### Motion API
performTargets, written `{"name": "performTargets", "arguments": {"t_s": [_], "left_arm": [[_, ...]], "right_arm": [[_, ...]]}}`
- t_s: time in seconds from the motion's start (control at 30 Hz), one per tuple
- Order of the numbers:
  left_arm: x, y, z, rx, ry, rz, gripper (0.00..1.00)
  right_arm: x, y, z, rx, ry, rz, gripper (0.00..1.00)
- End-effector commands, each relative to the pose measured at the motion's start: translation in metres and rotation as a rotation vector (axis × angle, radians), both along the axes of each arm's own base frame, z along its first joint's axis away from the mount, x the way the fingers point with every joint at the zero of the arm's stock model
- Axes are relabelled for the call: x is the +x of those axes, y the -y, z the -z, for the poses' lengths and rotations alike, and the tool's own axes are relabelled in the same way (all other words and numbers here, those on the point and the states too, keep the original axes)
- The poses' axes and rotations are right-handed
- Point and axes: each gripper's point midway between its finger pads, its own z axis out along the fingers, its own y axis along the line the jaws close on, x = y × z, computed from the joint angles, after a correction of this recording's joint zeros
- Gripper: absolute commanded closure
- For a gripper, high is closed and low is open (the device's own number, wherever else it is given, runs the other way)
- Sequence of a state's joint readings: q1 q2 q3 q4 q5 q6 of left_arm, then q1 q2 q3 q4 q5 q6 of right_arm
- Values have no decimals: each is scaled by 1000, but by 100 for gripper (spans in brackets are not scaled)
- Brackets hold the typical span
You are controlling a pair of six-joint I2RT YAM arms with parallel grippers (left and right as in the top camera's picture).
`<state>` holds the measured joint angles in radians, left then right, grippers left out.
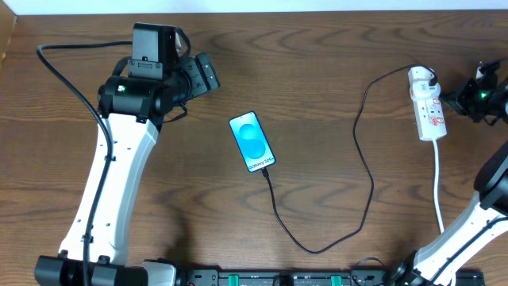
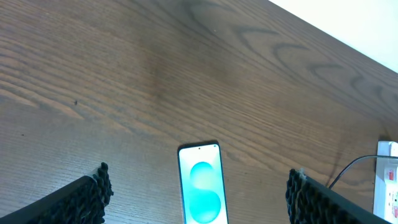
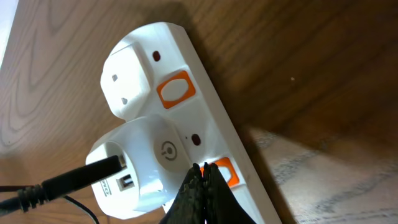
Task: Plug charger to phone and switch on socket
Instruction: 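Move the right gripper onto the orange switch beside the plugged charger, then press the orange rocker switch down with the right gripper tips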
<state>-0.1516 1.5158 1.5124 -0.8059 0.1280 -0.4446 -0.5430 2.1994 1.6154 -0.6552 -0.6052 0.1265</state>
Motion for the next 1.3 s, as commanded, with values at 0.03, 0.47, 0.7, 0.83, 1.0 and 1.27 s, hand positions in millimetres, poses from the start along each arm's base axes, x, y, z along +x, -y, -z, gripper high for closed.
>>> {"name": "performTargets", "arguments": {"t_s": [0.03,0.47,0.7,0.83,1.0,1.27], "left_arm": [[0,-4,-9,7,26,-7,10],[0,-3,-9,7,27,-6,9],[0,-3,-9,7,27,-6,9],[0,-4,-9,7,27,-7,9],[0,-3,-9,7,27,-6,10],[0,-3,-9,7,27,-6,9]], "right_arm": [[0,-5,5,13,-7,-4,99],[2,-3,5,1,-2,-2,99],[3,-3,5,-1,1,-2,99],[2,-2,5,-7,-2,0,99],[5,-3,5,-15,5,-4,99],[8,-10,8,-49,-12,-19,99]]}}
